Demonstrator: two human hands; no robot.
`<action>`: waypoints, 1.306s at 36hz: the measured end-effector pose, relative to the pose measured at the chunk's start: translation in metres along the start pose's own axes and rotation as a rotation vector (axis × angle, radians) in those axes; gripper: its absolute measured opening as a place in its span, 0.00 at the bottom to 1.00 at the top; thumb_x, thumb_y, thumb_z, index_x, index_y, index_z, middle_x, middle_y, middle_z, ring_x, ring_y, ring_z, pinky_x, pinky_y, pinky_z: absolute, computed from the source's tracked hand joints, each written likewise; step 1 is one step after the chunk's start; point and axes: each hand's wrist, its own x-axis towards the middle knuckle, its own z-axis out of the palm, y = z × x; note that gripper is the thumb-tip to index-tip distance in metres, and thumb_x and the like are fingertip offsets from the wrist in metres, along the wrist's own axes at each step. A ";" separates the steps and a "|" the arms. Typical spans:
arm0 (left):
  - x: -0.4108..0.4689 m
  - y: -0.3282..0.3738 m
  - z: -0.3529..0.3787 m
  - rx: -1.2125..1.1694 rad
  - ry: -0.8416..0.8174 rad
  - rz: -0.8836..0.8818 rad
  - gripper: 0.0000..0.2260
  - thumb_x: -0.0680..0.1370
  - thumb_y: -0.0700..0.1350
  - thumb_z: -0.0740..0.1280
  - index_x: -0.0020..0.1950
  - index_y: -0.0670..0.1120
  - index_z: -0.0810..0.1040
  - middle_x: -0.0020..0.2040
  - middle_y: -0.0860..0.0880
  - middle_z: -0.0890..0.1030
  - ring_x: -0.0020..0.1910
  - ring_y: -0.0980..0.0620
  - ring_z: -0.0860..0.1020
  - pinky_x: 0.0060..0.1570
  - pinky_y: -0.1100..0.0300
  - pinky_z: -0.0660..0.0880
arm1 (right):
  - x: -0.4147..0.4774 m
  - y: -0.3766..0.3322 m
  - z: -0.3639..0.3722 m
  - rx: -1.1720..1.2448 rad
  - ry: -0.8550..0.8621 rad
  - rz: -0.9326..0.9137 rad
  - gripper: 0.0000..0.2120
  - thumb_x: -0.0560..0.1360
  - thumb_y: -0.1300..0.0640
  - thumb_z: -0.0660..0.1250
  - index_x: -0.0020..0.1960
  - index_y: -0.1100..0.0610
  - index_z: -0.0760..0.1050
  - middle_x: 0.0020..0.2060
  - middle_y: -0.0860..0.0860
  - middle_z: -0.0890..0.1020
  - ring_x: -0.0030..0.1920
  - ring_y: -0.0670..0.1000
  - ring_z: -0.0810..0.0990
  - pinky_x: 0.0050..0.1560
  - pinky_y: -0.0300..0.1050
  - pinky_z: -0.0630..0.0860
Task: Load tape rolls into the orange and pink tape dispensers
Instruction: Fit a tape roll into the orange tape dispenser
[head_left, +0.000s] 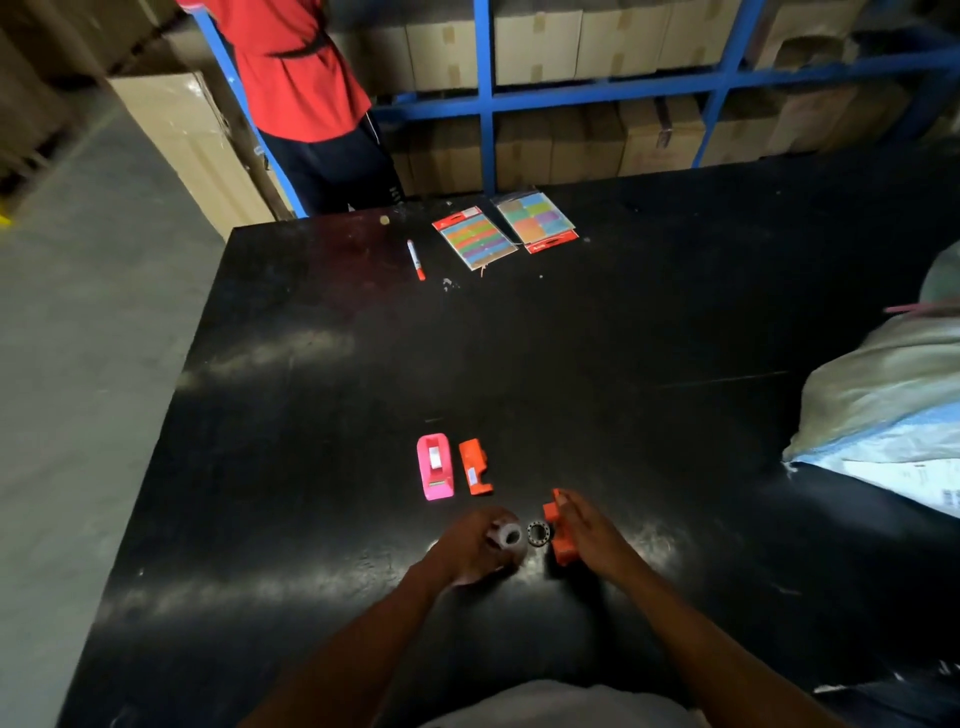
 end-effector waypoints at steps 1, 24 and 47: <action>-0.001 0.003 -0.002 0.001 -0.014 0.005 0.21 0.69 0.49 0.76 0.60 0.53 0.76 0.53 0.54 0.82 0.51 0.56 0.81 0.54 0.60 0.79 | -0.001 -0.005 0.002 0.003 -0.013 -0.022 0.16 0.83 0.50 0.55 0.68 0.51 0.71 0.56 0.48 0.78 0.47 0.43 0.78 0.42 0.22 0.69; -0.031 0.028 -0.049 -0.486 -0.033 0.003 0.21 0.65 0.48 0.81 0.54 0.45 0.79 0.51 0.40 0.83 0.50 0.43 0.83 0.57 0.49 0.79 | -0.020 -0.045 0.030 -0.083 -0.120 -0.251 0.15 0.82 0.45 0.56 0.67 0.44 0.71 0.56 0.43 0.81 0.51 0.37 0.79 0.51 0.31 0.73; 0.000 0.051 -0.039 -0.557 0.019 -0.103 0.14 0.79 0.57 0.63 0.47 0.49 0.82 0.39 0.50 0.85 0.39 0.54 0.83 0.39 0.63 0.76 | 0.009 -0.035 0.031 0.218 -0.013 -0.198 0.14 0.79 0.43 0.56 0.59 0.46 0.76 0.54 0.49 0.83 0.55 0.49 0.82 0.60 0.48 0.76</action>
